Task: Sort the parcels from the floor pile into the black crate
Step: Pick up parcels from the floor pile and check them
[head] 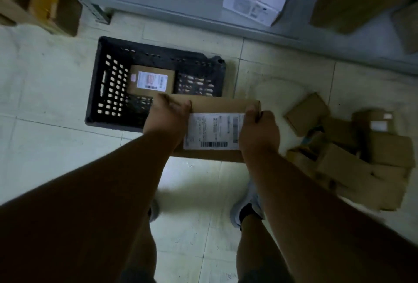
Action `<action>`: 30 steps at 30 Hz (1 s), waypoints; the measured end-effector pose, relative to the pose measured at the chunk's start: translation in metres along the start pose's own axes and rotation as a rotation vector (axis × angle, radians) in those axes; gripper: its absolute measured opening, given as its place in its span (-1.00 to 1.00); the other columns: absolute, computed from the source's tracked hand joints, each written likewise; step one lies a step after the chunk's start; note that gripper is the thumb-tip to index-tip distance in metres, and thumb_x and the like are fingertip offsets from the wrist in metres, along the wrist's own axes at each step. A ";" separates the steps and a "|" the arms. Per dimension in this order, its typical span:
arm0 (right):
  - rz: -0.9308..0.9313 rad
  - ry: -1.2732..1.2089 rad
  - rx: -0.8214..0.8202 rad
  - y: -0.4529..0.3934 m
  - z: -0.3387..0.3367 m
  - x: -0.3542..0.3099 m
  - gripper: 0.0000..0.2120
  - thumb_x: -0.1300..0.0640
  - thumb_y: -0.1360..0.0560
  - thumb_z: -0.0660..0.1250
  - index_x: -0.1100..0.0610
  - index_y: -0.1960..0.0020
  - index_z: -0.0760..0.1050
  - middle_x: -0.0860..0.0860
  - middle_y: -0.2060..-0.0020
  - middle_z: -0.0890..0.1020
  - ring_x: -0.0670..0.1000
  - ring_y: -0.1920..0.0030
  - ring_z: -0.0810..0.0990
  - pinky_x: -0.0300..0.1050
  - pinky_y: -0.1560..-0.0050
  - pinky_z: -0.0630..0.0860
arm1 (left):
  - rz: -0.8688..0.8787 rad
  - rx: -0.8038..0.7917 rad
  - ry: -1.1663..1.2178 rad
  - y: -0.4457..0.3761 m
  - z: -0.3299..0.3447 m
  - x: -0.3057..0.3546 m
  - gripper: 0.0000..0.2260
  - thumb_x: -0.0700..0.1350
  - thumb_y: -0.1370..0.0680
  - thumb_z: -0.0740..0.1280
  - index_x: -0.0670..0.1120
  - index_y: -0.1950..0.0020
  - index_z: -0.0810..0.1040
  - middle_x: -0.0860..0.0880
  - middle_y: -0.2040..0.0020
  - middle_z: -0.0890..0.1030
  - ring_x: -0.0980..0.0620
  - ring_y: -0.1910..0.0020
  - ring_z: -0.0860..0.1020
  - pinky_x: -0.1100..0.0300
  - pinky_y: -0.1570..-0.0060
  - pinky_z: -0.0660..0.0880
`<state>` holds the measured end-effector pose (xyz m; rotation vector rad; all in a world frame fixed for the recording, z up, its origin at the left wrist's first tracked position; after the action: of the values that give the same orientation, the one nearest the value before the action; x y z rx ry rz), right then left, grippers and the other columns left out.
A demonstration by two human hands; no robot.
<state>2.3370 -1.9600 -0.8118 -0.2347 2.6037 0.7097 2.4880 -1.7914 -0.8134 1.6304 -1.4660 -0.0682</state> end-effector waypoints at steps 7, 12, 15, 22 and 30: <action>0.059 -0.117 -0.122 0.070 0.132 -0.113 -0.73 -0.07 -0.63 0.10 0.13 -0.12 0.26 -0.05 0.20 0.46 0.03 0.29 0.50 -0.17 0.33 0.49 | 0.064 0.149 -0.224 -0.082 -0.140 -0.066 -0.42 0.21 -0.50 0.29 0.00 -0.44 0.26 -0.17 -0.27 0.31 -0.27 -0.11 0.50 -0.13 0.00 0.57; 0.046 -0.141 -0.228 0.053 0.193 -0.135 -0.67 -0.05 -0.58 0.23 0.09 -0.24 0.26 0.06 0.06 0.57 0.02 0.23 0.59 -0.22 0.43 0.47 | 0.110 0.056 -0.189 -0.143 -0.157 -0.091 -0.35 0.11 -0.51 0.35 0.09 -0.52 0.12 -0.12 -0.27 0.38 -0.13 -0.04 0.52 0.15 0.36 0.56; -0.001 0.004 -0.188 0.018 0.225 -0.131 -0.54 -0.13 -0.58 0.22 0.12 -0.36 0.29 0.17 -0.19 0.52 0.19 -0.03 0.60 -0.01 0.12 0.62 | 0.178 0.029 -0.222 -0.177 -0.134 -0.102 -0.32 -0.03 -0.47 0.41 0.10 -0.49 0.14 -0.14 -0.26 0.45 -0.18 -0.21 0.49 -0.08 -0.04 0.59; -0.071 0.308 -0.280 -0.070 0.337 -0.093 -0.45 -0.19 -0.58 0.19 0.20 -0.37 0.35 0.24 -0.27 0.49 0.25 -0.18 0.54 0.12 -0.13 0.56 | 0.135 -0.171 -0.471 -0.284 -0.045 -0.156 -0.44 -0.08 -0.48 0.33 0.17 -0.44 0.23 -0.14 -0.45 0.21 -0.28 -0.30 0.38 -0.05 -0.07 0.57; -0.011 0.342 -0.424 -0.098 0.427 -0.046 -0.47 -0.03 -0.62 0.23 0.29 -0.45 0.30 0.23 -0.38 0.43 0.23 -0.34 0.43 0.05 -0.30 0.41 | 0.039 -0.320 -0.373 -0.353 0.004 -0.209 -0.69 -0.11 -0.57 0.28 -0.04 -0.32 0.49 -0.15 -0.24 0.54 -0.15 -0.13 0.55 -0.02 -0.10 0.55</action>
<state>2.5576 -1.8206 -1.1664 -0.5379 2.7291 1.3167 2.6935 -1.6680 -1.1461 1.3730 -1.6632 -0.5828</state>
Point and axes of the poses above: each hand's wrist, its own y-axis away from the middle knuckle, its own z-axis out of the palm, x = y × z, the point moved 5 cm from there along -y, towards the middle knuckle
